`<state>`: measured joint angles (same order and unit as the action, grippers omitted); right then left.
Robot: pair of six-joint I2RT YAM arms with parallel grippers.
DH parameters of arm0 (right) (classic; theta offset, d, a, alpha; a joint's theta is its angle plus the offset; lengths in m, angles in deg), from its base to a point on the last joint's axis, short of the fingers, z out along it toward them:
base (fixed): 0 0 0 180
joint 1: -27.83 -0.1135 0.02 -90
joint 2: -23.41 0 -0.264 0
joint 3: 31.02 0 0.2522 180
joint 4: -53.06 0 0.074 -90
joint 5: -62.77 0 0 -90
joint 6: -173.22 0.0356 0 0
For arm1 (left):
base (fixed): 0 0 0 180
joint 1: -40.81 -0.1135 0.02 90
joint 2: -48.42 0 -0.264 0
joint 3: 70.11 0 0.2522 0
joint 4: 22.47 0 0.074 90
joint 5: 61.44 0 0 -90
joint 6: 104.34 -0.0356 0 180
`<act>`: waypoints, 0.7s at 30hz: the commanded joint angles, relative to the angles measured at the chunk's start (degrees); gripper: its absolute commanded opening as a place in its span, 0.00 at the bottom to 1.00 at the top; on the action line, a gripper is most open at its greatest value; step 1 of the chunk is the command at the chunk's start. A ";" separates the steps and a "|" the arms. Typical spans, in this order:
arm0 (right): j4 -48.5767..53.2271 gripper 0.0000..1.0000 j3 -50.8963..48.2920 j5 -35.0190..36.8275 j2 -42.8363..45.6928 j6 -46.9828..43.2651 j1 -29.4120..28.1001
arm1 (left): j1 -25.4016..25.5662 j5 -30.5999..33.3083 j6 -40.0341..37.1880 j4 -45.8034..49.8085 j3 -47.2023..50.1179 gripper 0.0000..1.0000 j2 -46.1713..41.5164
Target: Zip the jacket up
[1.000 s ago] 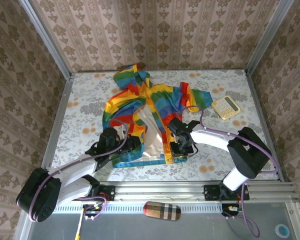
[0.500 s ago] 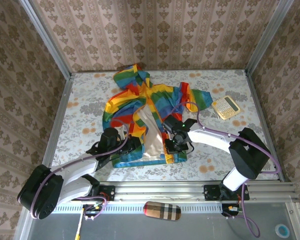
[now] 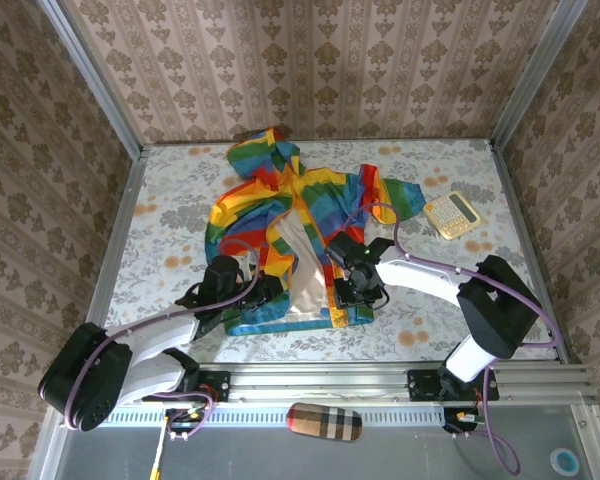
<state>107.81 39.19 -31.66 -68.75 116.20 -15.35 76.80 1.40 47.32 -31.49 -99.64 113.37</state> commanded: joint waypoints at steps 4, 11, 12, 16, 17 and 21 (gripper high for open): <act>0.37 0.38 -1.89 1.84 -3.30 1.21 -0.42 | 0.49 -0.79 -1.64 -1.39 -0.59 0.00 0.11; -0.71 0.24 -0.99 1.02 -4.31 1.57 -1.41 | 0.57 -0.44 -1.46 -1.30 0.28 0.00 -0.77; -0.82 0.18 -0.62 0.92 -4.34 1.49 -1.68 | 0.58 -0.32 -1.46 -1.35 0.30 0.00 -0.83; 0.08 0.03 1.50 1.20 -3.61 0.87 -2.26 | 0.75 -0.18 -1.46 -1.31 0.30 0.00 -1.12; 0.50 0.01 2.01 1.47 -3.41 0.66 -2.39 | 0.81 -0.09 -1.46 -1.26 0.30 0.00 -1.14; 2.19 0.00 4.61 2.56 -2.06 0.10 -3.26 | 1.01 0.22 -1.38 -1.15 0.61 0.00 -1.40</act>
<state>107.87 41.18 -31.22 -72.45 116.50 -17.87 77.48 1.43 47.15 -31.49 -99.62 113.20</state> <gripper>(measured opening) 0.019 0.049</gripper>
